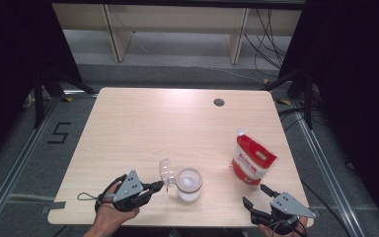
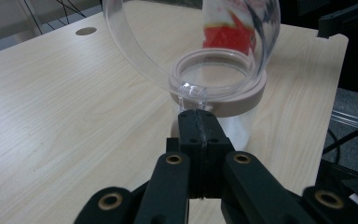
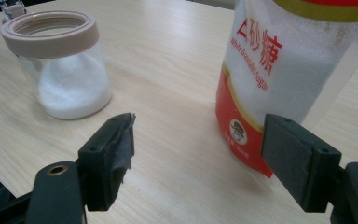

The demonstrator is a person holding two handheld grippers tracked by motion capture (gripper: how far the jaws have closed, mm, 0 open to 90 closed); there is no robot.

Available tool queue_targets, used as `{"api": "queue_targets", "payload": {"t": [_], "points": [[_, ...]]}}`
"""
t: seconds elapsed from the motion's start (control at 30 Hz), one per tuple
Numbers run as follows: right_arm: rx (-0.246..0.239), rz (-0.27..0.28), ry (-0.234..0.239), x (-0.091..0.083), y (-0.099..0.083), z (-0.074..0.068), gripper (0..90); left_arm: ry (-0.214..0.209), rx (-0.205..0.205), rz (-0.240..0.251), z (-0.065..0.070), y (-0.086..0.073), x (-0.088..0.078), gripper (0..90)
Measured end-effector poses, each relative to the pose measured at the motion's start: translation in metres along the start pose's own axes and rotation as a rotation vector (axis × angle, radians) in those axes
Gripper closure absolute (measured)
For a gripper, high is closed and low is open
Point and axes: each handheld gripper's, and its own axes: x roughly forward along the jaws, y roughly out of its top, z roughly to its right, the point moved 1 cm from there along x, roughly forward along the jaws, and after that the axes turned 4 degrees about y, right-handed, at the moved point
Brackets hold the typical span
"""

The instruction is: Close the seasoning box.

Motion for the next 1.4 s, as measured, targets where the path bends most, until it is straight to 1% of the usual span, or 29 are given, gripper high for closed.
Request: {"api": "queue_targets", "payload": {"t": [0.03, 0.07, 0.1, 0.2, 0.23, 0.27, 0.3, 0.33, 0.37, 0.43, 0.47, 0.5, 0.53, 0.6, 0.63, 0.73, 0.8, 0.83, 0.87, 0.9, 0.93, 1.03, 1.07, 1.1, 1.2, 1.27, 1.3, 1.37, 1.4], "points": [[0.000, 0.000, 0.001, 0.000, 0.000, 0.000, 26.8, 0.003, -0.025, 0.003, 0.002, 0.000, 0.000, 89.4], [-0.001, 0.000, 0.001, 0.000, 0.000, 0.000, 26.8, -0.005, -0.011, 0.008, 0.001, 0.001, 0.001, 89.4], [0.014, -0.005, -0.002, 0.000, 0.000, -0.001, 26.8, -0.005, -0.001, 0.012, 0.001, 0.002, 0.001, 89.4], [0.008, -0.004, 0.000, 0.000, 0.000, -0.001, 26.9, -0.001, 0.001, 0.004, 0.001, 0.003, 0.001, 89.3], [0.012, -0.011, 0.006, 0.000, 0.000, -0.002, 26.8, -0.010, -0.007, 0.005, 0.002, 0.003, 0.002, 89.3], [0.014, -0.006, 0.003, 0.000, 0.000, -0.002, 26.8, -0.003, 0.005, 0.005, 0.002, 0.004, 0.002, 89.4], [0.009, -0.005, 0.004, 0.000, 0.000, -0.002, 26.9, -0.005, 0.015, 0.000, 0.002, 0.004, 0.002, 89.3], [0.001, -0.004, 0.006, 0.001, 0.000, -0.001, 26.9, -0.011, 0.021, 0.008, 0.002, 0.005, 0.003, 89.3], [0.002, -0.005, 0.007, 0.001, 0.000, -0.001, 26.8, -0.006, 0.007, 0.009, 0.003, 0.006, 0.003, 89.3], [0.000, -0.005, 0.007, 0.001, 0.000, -0.001, 26.9, -0.005, -0.004, 0.010, 0.004, 0.006, 0.004, 89.3], [-0.006, -0.006, 0.006, 0.001, 0.000, -0.001, 26.9, -0.005, 0.002, 0.009, 0.003, 0.006, 0.004, 89.3], [0.000, -0.005, 0.008, 0.001, 0.000, -0.002, 26.9, -0.006, -0.011, 0.009, 0.004, 0.006, 0.004, 89.3], [-0.003, -0.009, 0.009, 0.001, 0.000, -0.001, 26.9, -0.013, -0.011, 0.014, 0.004, 0.006, 0.005, 89.3], [-0.008, -0.006, 0.006, 0.001, 0.000, -0.001, 26.9, -0.009, -0.010, 0.012, 0.004, 0.006, 0.005, 89.3], [-0.006, -0.007, 0.007, 0.001, 0.000, -0.001, 26.9, -0.011, 0.013, 0.015, 0.003, 0.006, 0.005, 89.3], [-0.010, -0.007, 0.005, 0.001, 0.000, -0.001, 26.9, -0.009, 0.017, 0.013, 0.003, 0.007, 0.005, 89.3], [0.002, -0.008, 0.011, 0.001, 0.000, -0.002, 26.9, -0.010, 0.012, 0.016, 0.003, 0.008, 0.005, 89.3], [-0.008, -0.012, 0.006, 0.001, 0.000, -0.001, 26.9, -0.012, 0.010, 0.016, 0.004, 0.008, 0.005, 89.3], [-0.005, -0.012, 0.007, 0.001, 0.000, -0.002, 26.9, -0.011, -0.004, 0.017, 0.005, 0.008, 0.005, 89.3], [-0.010, -0.006, 0.006, 0.001, 0.000, -0.001, 26.9, -0.012, 0.002, 0.019, 0.005, 0.009, 0.005, 89.3], [-0.003, -0.010, 0.009, 0.001, 0.000, -0.001, 26.9, -0.011, 0.011, 0.021, 0.004, 0.009, 0.005, 89.3], [-0.003, -0.010, 0.010, 0.001, 0.000, -0.002, 26.9, -0.016, 0.018, 0.022, 0.005, 0.011, 0.006, 89.3], [-0.010, -0.011, 0.005, 0.001, 0.000, -0.001, 26.9, -0.019, 0.016, 0.023, 0.005, 0.011, 0.007, 89.3], [-0.009, -0.013, 0.005, 0.001, 0.000, -0.002, 26.9, -0.020, 0.005, 0.021, 0.006, 0.011, 0.007, 89.3], [-0.010, -0.013, 0.006, 0.001, 0.000, -0.001, 26.9, -0.032, 0.017, 0.020, 0.006, 0.011, 0.008, 89.2], [-0.010, -0.012, 0.005, 0.001, 0.000, -0.002, 26.9, -0.029, 0.007, 0.024, 0.006, 0.012, 0.008, 88.8], [-0.010, -0.013, 0.006, 0.001, 0.000, -0.002, 26.9, -0.027, -0.013, 0.024, 0.007, 0.012, 0.008, 88.0], [-0.009, -0.013, 0.006, 0.001, 0.000, -0.002, 26.9, -0.024, -0.009, 0.025, 0.007, 0.012, 0.008, 87.3], [-0.010, -0.012, 0.006, 0.001, 0.000, -0.002, 26.9, -0.028, -0.019, 0.025, 0.006, 0.012, 0.007, 86.8]]}}
